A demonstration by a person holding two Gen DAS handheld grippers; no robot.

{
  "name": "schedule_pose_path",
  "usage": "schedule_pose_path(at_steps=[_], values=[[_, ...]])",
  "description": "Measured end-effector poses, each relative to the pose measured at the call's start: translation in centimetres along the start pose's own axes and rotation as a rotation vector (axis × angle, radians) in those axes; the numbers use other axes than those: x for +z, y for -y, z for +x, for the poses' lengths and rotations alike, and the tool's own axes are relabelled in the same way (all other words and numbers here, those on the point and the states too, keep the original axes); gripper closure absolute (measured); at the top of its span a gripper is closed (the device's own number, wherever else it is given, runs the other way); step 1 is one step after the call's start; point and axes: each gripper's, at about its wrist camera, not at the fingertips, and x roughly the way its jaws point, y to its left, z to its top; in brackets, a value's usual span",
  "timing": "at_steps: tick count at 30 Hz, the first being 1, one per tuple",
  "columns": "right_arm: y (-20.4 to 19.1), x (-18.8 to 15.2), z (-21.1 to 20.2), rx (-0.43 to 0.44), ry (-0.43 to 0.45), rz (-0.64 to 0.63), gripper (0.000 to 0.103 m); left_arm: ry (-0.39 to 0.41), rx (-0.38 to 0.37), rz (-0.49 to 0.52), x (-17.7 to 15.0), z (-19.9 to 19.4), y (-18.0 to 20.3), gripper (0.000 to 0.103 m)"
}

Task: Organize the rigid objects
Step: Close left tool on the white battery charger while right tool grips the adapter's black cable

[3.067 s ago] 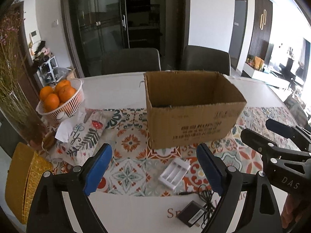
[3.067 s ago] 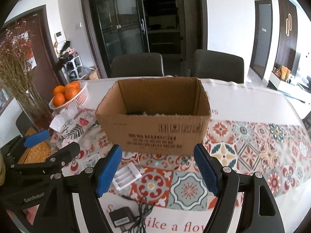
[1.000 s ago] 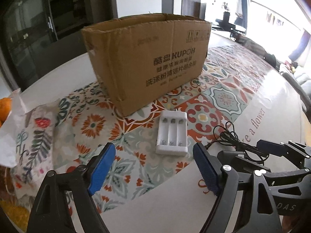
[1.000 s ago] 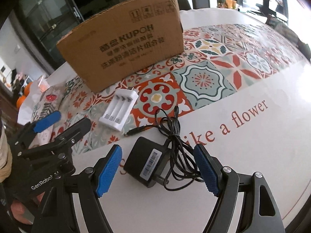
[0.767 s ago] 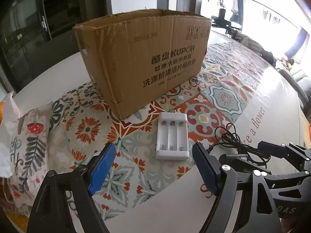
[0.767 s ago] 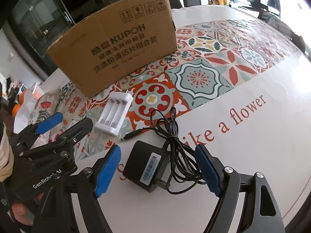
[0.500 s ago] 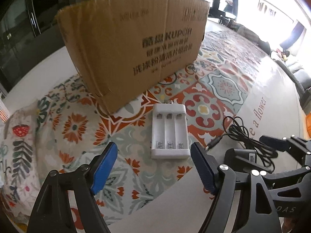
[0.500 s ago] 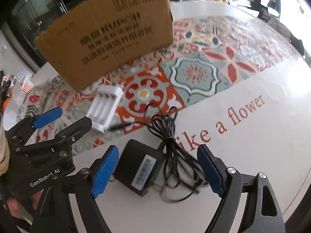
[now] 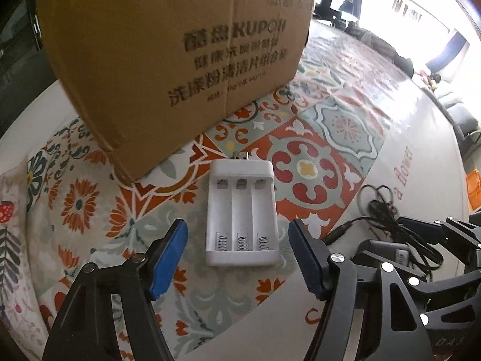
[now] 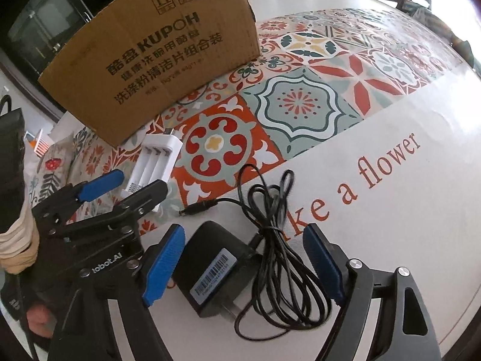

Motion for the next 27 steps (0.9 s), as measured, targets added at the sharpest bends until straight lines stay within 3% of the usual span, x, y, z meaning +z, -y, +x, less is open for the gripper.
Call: schedule_pose_path(at_steps=[5,9,17,18,19,20,27], values=[[-0.1,-0.1,0.1,-0.011,0.003,-0.02,0.032,0.016,0.037,0.029,0.4,0.7,1.3,0.035],[0.0,-0.2,-0.2,0.014,0.018,-0.021,0.037,0.042,0.027,0.045,0.4,0.8,2.5,0.056],[0.4,-0.5,-0.9,0.078,0.036,-0.021,0.051,0.047,-0.01,0.026,-0.6,0.5,3.4,0.056],[0.3,-0.6,-0.9,0.084,0.031,-0.022,0.055,0.047,-0.013,0.018,-0.7,0.5,3.5,0.056],[0.3,-0.6,-0.9,0.083,0.026,-0.024,0.068,0.048,-0.016,0.011,-0.8,0.4,3.5,0.056],[0.4,-0.5,-0.8,0.089,0.013,-0.023,0.071,0.049,-0.015,0.004,-0.9,0.4,3.4,0.056],[0.1,-0.5,-0.3,0.086,-0.009,-0.044,0.078,0.056,-0.013,-0.021,-1.5,-0.5,2.3,0.056]])
